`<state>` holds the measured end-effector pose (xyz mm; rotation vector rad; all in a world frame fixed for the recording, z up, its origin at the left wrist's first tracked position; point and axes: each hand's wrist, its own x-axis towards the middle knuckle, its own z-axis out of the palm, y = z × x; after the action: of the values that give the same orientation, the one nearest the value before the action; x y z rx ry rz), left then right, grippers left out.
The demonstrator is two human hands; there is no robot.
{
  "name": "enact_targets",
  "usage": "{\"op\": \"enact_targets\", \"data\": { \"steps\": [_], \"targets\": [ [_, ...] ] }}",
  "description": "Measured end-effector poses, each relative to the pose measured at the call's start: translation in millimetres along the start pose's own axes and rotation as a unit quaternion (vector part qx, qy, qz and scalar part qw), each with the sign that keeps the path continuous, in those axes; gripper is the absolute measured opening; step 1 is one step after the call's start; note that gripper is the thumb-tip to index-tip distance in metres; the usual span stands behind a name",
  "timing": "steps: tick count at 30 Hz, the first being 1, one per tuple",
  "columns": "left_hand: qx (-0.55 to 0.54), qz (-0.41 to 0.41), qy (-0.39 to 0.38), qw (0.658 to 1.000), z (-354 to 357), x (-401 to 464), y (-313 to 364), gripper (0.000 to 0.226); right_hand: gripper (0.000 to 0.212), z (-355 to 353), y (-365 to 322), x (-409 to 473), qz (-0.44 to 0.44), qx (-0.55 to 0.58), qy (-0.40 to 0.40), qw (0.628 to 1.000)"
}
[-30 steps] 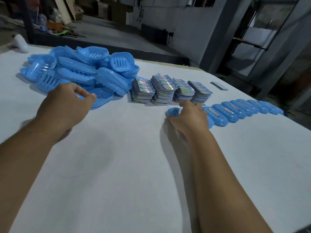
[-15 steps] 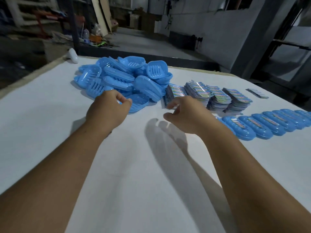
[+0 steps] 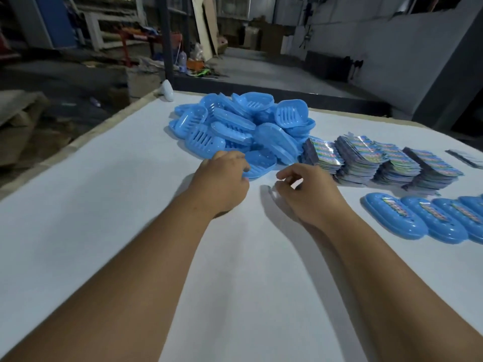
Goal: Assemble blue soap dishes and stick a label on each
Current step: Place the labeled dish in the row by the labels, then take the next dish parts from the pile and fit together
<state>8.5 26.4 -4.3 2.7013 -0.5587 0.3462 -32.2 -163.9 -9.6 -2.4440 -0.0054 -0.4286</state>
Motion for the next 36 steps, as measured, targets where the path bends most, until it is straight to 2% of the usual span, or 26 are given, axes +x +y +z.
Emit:
{"op": "enact_targets", "data": {
  "steps": [3,6,8,12,15,18,20,23,26,28,32,34,36],
  "targets": [
    [-0.014,0.005,0.022,1.0,0,-3,1,0.021,0.011,-1,1,0,-0.014,0.028,0.029,0.999],
    [-0.053,-0.009,0.026,0.998,-2,-6,3,0.017,0.018,0,0,3,-0.018,0.021,0.051,0.998],
    [-0.083,-0.01,0.03,0.996,-6,-5,7,0.016,0.032,0,0,3,-0.019,0.019,0.048,0.999],
    [-0.18,-0.022,0.1,0.978,-13,-4,13,0.017,0.065,-3,-2,-2,-0.049,0.027,0.036,0.998],
    [-0.324,-0.098,0.101,0.936,-17,0,16,0.017,0.078,-2,-6,-6,-0.084,0.011,0.019,0.996],
    [-0.461,-0.186,0.047,0.866,-21,5,19,0.018,0.077,-1,-8,-7,-0.116,-0.012,0.023,0.993],
    [-0.503,-0.211,0.019,0.838,-23,6,19,0.019,0.074,-2,-10,-6,-0.122,-0.017,0.025,0.992],
    [-0.519,-0.233,-0.004,0.822,-25,3,19,0.022,0.074,-5,-11,-3,-0.124,-0.023,-0.008,0.992],
    [-0.505,-0.249,-0.024,0.826,-25,0,19,0.024,0.079,-12,-7,-1,-0.103,-0.033,-0.057,0.992],
    [-0.465,-0.25,-0.007,0.849,-26,1,16,0.03,0.077,-16,-2,-1,-0.094,-0.045,-0.078,0.991],
    [-0.372,-0.243,0.035,0.895,-35,4,2,0.025,0.07,-23,6,0,-0.072,-0.061,-0.115,0.989],
    [-0.283,-0.238,0.041,0.928,-36,3,-9,0.027,0.068,-24,8,0,-0.058,-0.059,-0.141,0.987],
    [-0.222,-0.253,0.021,0.941,-36,0,-16,0.027,0.066,-25,8,0,-0.05,-0.052,-0.161,0.984]
  ]
}}
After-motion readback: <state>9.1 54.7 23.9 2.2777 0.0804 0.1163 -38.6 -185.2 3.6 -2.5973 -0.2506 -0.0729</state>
